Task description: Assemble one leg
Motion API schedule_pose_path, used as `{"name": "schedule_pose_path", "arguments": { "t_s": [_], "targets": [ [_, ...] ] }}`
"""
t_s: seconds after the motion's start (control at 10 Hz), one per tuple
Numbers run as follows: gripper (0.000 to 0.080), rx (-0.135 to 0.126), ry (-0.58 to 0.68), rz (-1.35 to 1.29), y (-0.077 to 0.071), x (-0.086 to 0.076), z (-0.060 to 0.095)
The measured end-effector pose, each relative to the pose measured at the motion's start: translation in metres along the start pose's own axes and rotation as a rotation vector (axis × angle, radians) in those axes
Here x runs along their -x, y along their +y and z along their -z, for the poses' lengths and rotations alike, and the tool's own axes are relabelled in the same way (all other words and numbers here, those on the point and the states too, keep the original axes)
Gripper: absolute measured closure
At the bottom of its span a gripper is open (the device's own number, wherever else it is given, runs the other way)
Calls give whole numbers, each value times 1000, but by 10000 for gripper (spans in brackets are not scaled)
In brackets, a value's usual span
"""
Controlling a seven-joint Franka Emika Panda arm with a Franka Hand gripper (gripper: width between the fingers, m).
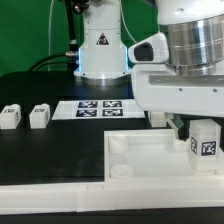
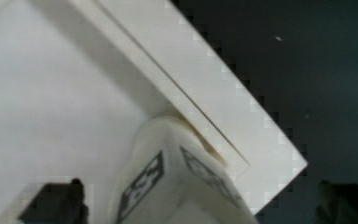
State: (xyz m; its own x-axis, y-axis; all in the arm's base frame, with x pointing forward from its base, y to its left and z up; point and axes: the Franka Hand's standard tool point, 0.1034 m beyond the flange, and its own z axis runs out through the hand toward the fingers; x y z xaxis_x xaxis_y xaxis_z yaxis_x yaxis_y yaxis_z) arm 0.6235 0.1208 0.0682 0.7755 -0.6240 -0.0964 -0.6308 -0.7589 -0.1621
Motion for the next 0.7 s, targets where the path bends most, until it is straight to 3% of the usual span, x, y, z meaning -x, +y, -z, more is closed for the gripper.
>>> {"name": "schedule_pose_path", "arguments": {
  "t_s": [0.1,0.3,0.5,0.7],
  "targets": [
    [150,0,0,128,0,0,0],
    [150,42,24,450,-1,0,1],
    [150,45,27,567,-1,-1,1],
    [414,43,27,532,-1,-1,1]
  ]
}}
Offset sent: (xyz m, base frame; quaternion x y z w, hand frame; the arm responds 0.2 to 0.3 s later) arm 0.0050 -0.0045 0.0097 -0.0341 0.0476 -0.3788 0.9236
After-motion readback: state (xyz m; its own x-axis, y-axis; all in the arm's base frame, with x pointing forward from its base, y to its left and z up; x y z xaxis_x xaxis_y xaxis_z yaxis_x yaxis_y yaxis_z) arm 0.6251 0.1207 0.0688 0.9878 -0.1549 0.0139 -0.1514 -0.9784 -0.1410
